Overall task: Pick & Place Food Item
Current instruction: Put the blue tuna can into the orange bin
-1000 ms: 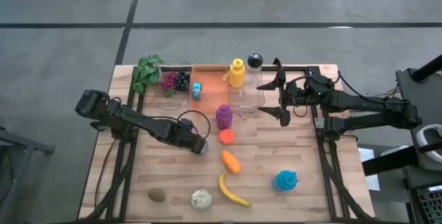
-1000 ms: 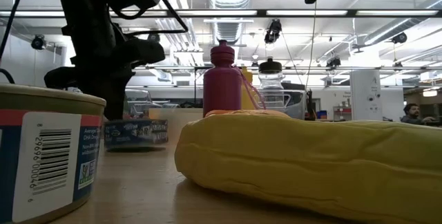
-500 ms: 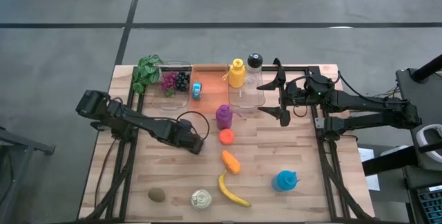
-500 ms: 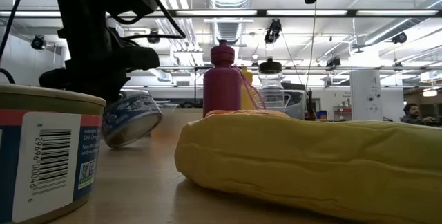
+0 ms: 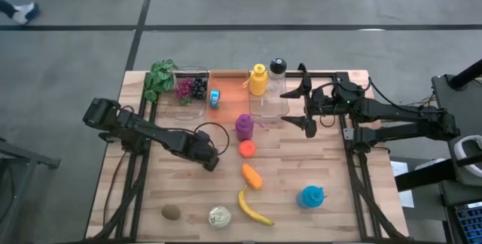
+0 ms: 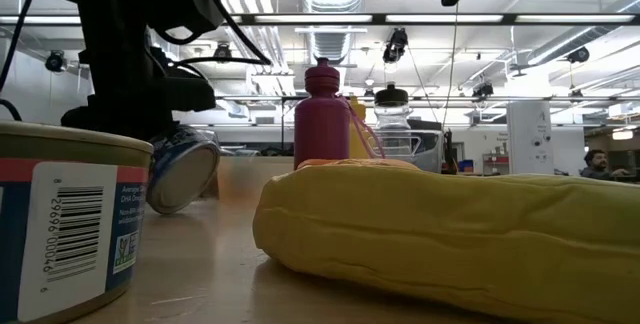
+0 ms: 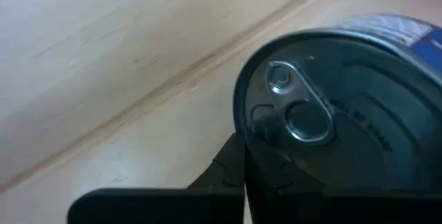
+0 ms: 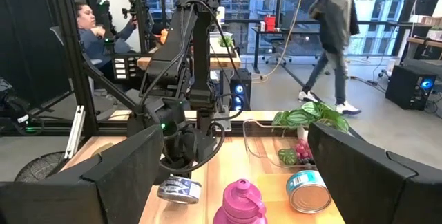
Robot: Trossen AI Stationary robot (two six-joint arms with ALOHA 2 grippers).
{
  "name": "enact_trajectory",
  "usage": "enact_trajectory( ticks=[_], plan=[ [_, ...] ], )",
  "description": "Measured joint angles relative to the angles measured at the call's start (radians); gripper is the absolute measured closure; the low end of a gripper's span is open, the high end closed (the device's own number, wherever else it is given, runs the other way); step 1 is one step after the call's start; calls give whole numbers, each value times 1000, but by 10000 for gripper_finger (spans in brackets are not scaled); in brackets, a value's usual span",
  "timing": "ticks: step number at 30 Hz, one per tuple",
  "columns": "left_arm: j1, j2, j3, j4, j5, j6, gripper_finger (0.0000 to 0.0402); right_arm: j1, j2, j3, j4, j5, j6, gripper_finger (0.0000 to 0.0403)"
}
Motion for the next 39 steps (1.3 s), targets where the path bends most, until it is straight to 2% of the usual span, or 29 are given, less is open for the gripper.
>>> enact_trajectory(
  ticks=[8,17,20,39],
  plan=[
    [0,0,0,1,5,171,401,0,0,0,0,0,0,44],
    [0,-3,-95,189,68,413,401,0,0,0,0,0,6,44],
    [0,-4,-105,203,68,465,401,0,0,0,0,0,7,44],
    [0,-16,-99,178,68,433,401,0,0,0,0,0,8,44]
  ],
)
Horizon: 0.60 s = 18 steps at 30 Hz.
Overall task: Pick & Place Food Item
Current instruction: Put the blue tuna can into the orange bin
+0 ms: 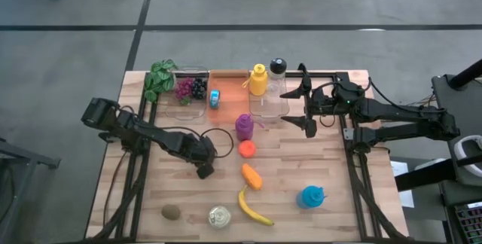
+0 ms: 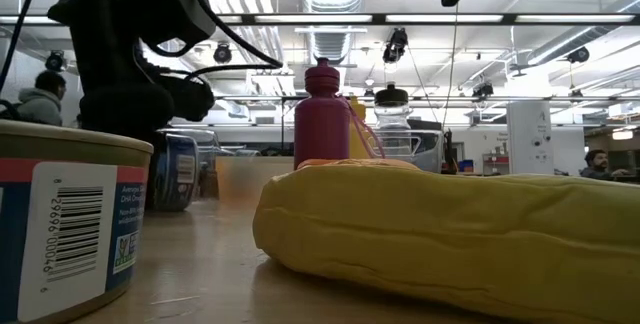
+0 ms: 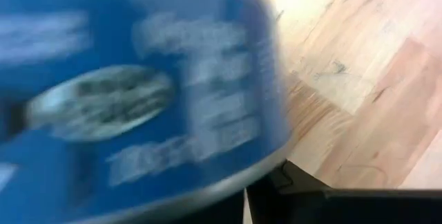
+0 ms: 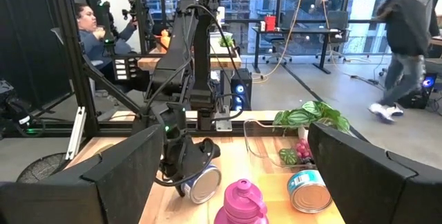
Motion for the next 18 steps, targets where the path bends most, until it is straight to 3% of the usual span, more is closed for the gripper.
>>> enact_trajectory(
  ticks=[13,18],
  plan=[
    [-8,-133,166,-196,9,-147,401,0,0,0,-3,0,22,44],
    [-12,-174,237,-287,9,-135,401,0,0,0,-8,0,23,44]
  ],
)
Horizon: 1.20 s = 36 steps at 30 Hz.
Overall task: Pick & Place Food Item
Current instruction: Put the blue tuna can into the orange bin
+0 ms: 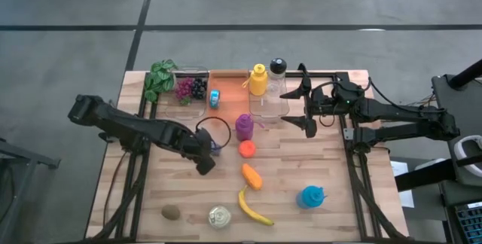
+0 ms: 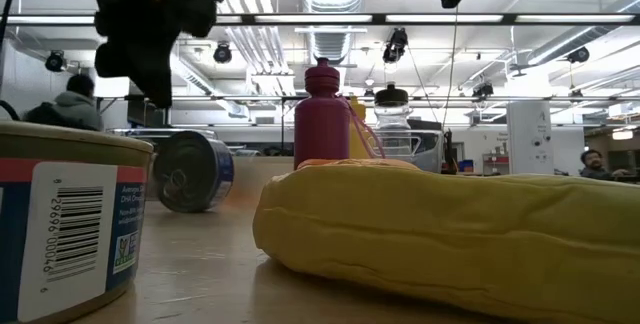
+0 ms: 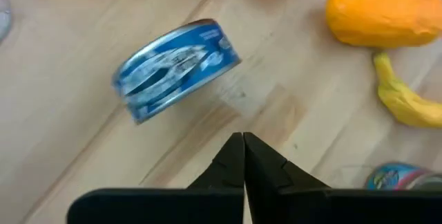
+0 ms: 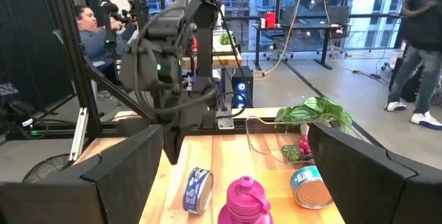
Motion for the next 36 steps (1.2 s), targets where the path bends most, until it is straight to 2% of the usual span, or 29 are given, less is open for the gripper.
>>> enact_trajectory(
  ticks=[9,19,24,30,36],
  plan=[
    [-1,-8,60,-22,0,212,401,0,0,0,-1,-2,0,44],
    [10,-7,61,-23,0,226,396,0,0,0,-26,-4,4,44],
    [13,-7,61,-23,0,291,355,0,0,0,-26,-4,4,44],
    [26,-7,61,-23,0,472,288,0,0,0,-26,-1,4,44],
    [32,-10,61,-26,-1,638,251,0,0,0,-26,-1,1,44]
  ],
)
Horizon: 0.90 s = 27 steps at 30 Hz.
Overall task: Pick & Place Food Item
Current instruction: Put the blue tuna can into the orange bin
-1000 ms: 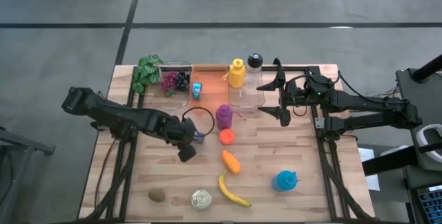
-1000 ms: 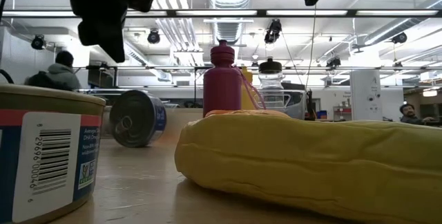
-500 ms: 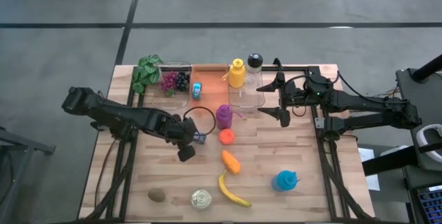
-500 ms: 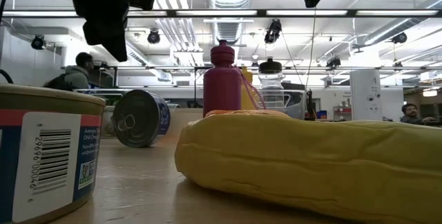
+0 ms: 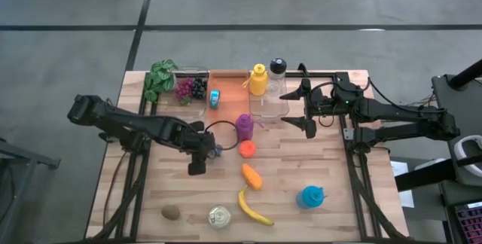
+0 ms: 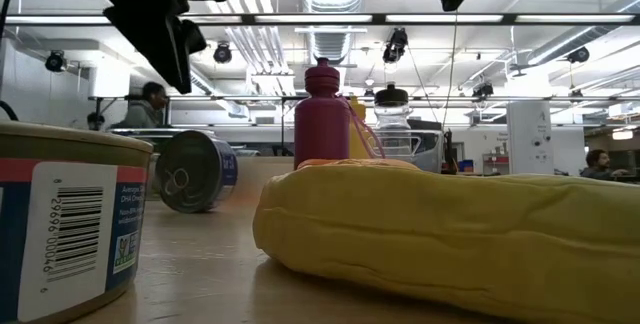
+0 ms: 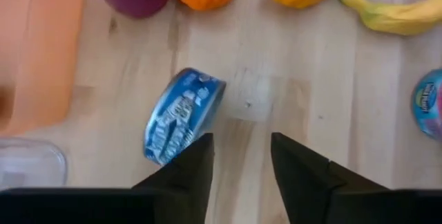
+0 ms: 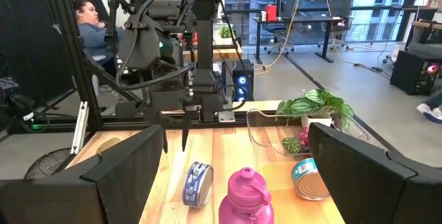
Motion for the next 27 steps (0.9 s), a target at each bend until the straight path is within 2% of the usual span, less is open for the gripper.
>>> enact_trajectory(
  ticks=[18,27],
  plan=[
    [78,0,-2,-7,-29,89,169,0,0,0,-2,1,0,44],
    [93,-1,-50,0,-26,214,156,0,0,0,-2,1,-5,44]
  ],
)
